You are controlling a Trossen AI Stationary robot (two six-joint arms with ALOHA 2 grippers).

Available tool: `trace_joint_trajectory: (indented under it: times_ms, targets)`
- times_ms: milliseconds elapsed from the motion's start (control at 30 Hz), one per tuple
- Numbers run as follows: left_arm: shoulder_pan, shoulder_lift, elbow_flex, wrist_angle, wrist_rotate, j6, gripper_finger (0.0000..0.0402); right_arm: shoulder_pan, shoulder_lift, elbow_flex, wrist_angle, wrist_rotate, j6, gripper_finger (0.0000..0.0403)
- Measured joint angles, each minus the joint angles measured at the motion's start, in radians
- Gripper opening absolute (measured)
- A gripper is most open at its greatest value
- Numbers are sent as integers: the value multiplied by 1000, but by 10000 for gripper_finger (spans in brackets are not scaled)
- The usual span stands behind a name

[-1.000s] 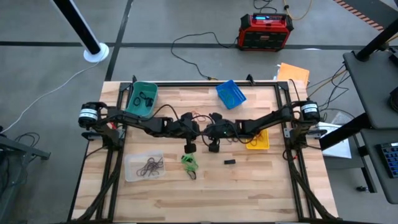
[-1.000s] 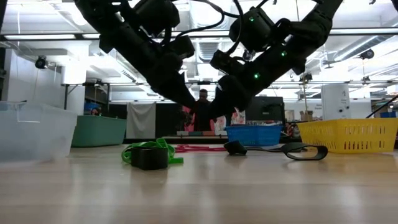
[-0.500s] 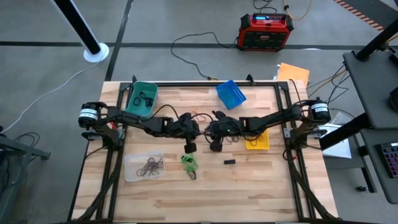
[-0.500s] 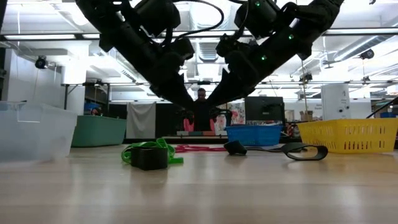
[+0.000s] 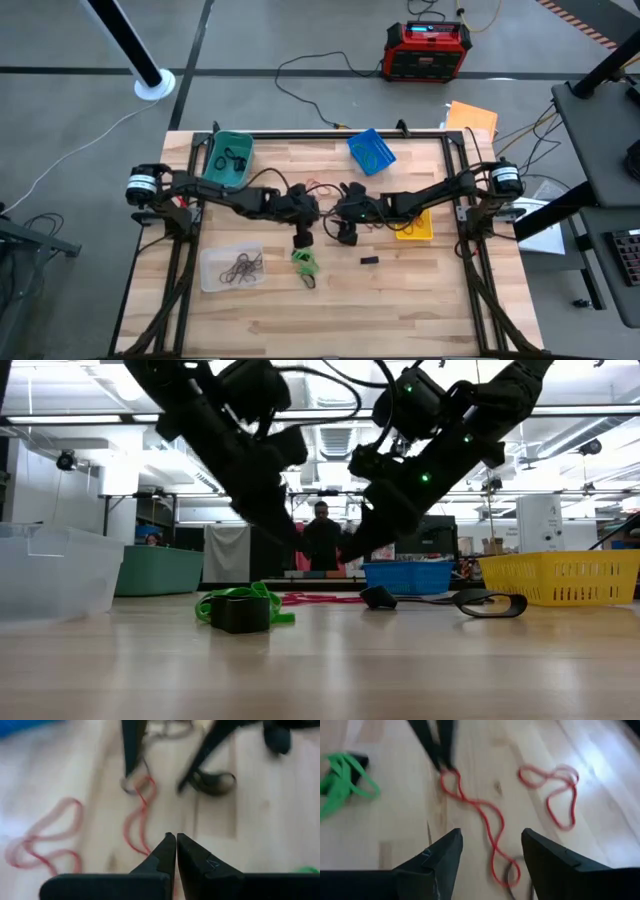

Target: Sort rubber bands into baskets

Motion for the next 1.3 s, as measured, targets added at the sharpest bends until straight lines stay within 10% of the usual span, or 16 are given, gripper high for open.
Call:
trace_joint_trajectory:
  times_ms: [600, 1300]
  targets:
    - [19, 0, -267, 347, 35, -37, 118, -1, -1, -2, 16, -33, 35, 229]
    - [25, 148, -220, 413, -55, -39, 121, 0, -2, -2, 31, -26, 48, 231]
